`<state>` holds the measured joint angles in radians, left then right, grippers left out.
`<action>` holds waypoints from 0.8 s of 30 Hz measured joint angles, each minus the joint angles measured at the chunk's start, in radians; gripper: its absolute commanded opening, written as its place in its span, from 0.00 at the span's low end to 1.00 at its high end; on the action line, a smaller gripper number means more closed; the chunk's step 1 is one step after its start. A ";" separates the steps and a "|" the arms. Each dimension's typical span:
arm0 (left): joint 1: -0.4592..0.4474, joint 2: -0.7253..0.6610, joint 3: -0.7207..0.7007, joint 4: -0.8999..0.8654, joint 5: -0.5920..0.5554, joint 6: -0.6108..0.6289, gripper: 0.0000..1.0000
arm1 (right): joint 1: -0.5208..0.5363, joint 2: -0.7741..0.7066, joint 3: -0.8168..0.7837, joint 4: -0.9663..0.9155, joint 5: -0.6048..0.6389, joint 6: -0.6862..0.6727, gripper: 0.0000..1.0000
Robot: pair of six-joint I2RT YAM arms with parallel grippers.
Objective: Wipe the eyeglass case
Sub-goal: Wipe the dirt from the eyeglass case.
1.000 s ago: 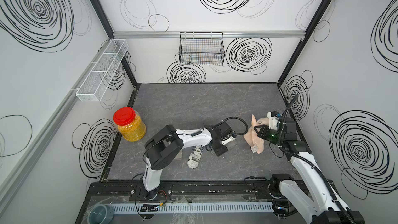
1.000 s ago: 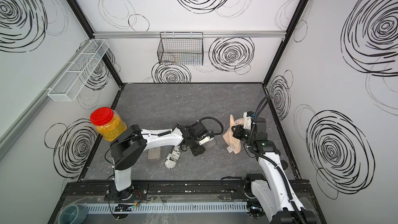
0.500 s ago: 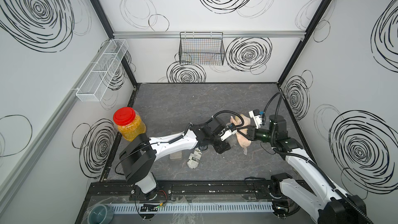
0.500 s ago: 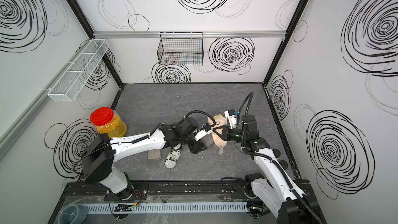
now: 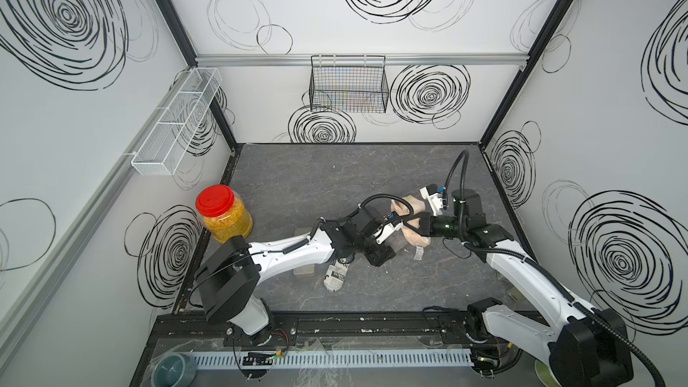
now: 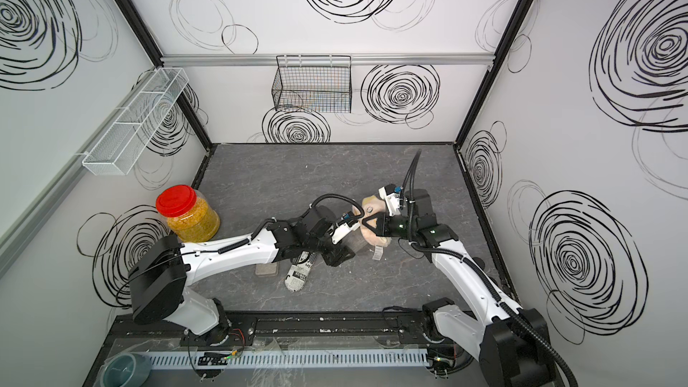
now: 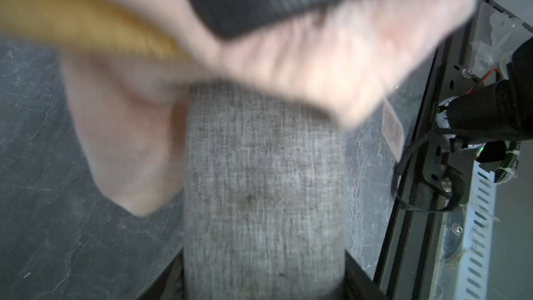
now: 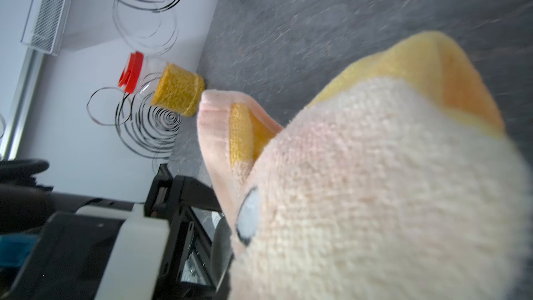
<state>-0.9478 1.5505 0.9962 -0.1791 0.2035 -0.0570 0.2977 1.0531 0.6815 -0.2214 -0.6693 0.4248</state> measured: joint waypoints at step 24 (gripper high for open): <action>-0.005 -0.026 -0.005 0.077 -0.020 -0.040 0.61 | -0.079 -0.043 -0.014 0.041 -0.033 0.043 0.00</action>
<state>-0.9531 1.5249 0.9913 -0.1017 0.1833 -0.0971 0.2188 1.0103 0.6670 -0.1802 -0.7021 0.4675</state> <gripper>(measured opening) 0.634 0.117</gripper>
